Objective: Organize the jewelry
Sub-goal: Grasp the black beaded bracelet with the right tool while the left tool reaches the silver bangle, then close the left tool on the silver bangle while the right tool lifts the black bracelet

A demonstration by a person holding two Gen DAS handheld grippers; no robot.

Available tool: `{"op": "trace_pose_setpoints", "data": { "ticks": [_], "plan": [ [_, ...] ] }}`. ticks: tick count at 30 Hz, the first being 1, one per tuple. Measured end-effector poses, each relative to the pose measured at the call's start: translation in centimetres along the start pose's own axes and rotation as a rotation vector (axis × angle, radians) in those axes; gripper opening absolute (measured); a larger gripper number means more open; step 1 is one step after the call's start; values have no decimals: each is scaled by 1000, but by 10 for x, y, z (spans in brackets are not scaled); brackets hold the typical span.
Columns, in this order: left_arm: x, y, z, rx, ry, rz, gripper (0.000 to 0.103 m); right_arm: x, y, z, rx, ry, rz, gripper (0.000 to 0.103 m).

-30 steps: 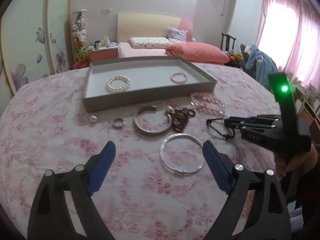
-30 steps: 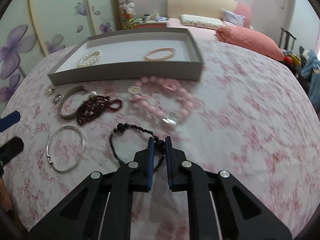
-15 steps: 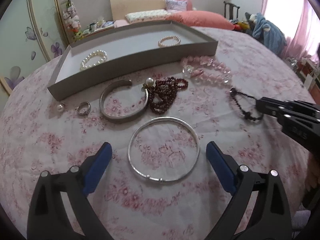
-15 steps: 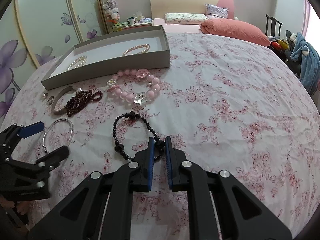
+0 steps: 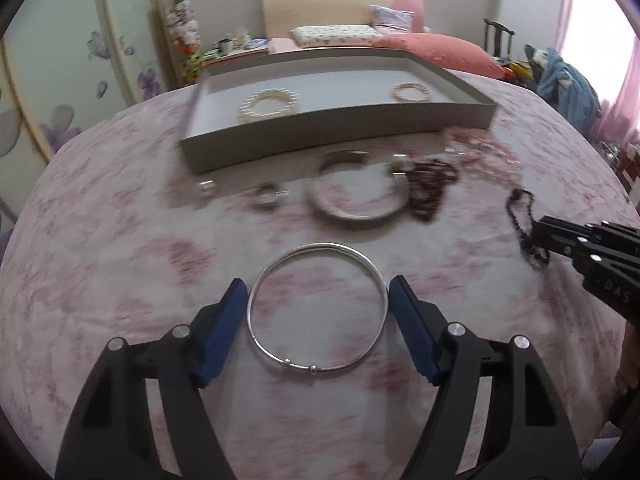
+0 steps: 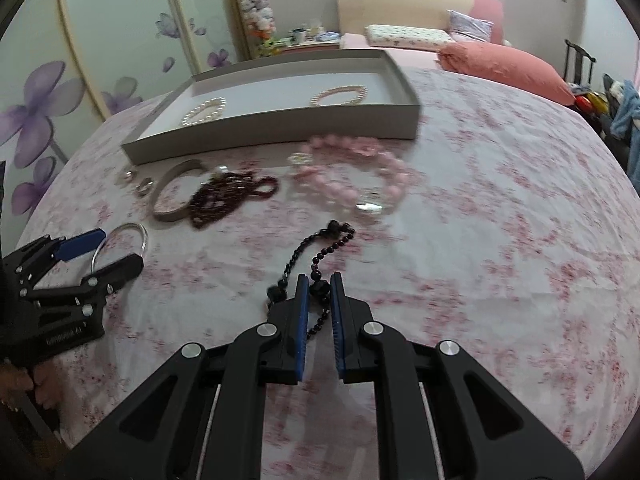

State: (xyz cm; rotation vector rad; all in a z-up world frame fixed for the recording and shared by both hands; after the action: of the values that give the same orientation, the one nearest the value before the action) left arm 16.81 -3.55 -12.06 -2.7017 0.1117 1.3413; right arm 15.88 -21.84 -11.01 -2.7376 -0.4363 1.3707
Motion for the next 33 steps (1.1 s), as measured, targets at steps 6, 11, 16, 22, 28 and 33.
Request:
{"op": "trace_pose_setpoints", "data": {
  "ticks": [6,11,16,22,28,33],
  "plan": [
    [0,-22,4,-24,-10,-12,83,1,-5,1,-14,12,3,12],
    [0,-21,3,-22,-12,-11,84,0,-6,3,-18,19,9,12],
    [0,-21,3,-22,-11,-12,85,1,-6,2,-20,22,10,12],
    [0,-21,3,-23,-12,-11,85,2,-6,0,-17,24,12,12],
    [-1,-21,3,-23,-10,-10,83,1,-6,0,-19,24,13,13],
    [-2,-20,3,-32,4,-9,71,1,-4,0,-6,25,10,12]
  ]
}}
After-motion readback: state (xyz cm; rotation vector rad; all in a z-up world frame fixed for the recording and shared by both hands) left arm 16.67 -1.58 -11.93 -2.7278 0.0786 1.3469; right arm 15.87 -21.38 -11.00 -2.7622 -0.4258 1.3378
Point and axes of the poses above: each gripper's, at about its wrist camera, not at the fingertips, and x roughly the way its jaws point, y to its right, z to its underside, the point moved 4 cm from there along x, roughly the way its jaws point, and after that the axes turned 4 degrees about -z, right-handed, at the moved point
